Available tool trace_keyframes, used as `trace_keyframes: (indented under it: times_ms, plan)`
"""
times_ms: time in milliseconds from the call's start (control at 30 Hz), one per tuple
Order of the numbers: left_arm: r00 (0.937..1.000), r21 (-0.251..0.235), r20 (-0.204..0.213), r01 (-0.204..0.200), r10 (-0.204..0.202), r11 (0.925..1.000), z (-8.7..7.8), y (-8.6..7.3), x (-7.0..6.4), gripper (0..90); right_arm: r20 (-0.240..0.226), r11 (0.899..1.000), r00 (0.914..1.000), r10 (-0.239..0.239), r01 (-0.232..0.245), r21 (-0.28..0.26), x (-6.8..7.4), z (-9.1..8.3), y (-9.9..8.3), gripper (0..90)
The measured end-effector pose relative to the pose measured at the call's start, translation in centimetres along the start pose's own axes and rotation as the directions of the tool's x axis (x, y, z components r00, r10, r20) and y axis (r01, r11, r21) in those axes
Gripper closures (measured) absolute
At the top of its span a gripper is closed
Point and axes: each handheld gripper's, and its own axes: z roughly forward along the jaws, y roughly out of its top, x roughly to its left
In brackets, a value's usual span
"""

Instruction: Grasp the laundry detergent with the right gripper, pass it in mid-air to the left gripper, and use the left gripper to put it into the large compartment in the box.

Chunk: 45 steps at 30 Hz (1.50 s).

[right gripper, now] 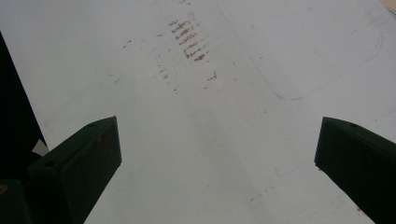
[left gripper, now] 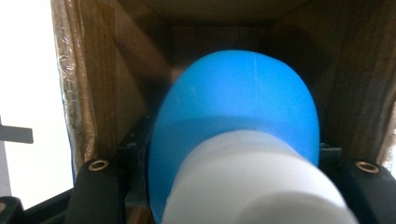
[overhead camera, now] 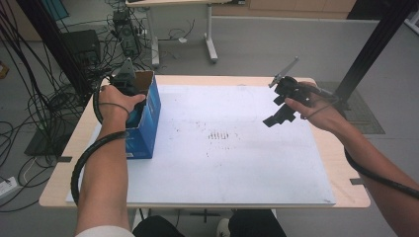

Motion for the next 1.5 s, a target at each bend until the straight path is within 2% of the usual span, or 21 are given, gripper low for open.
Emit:
trace_keyframes:
  times_ms: [1500]
  plan:
    - [1.0,-0.007,0.005,0.0,0.0,1.0,0.03,-0.1,-0.03,36.0,0.003,1.0,1.0,-0.007,0.007,-0.001,0.24,-0.37,0.3,0.3]
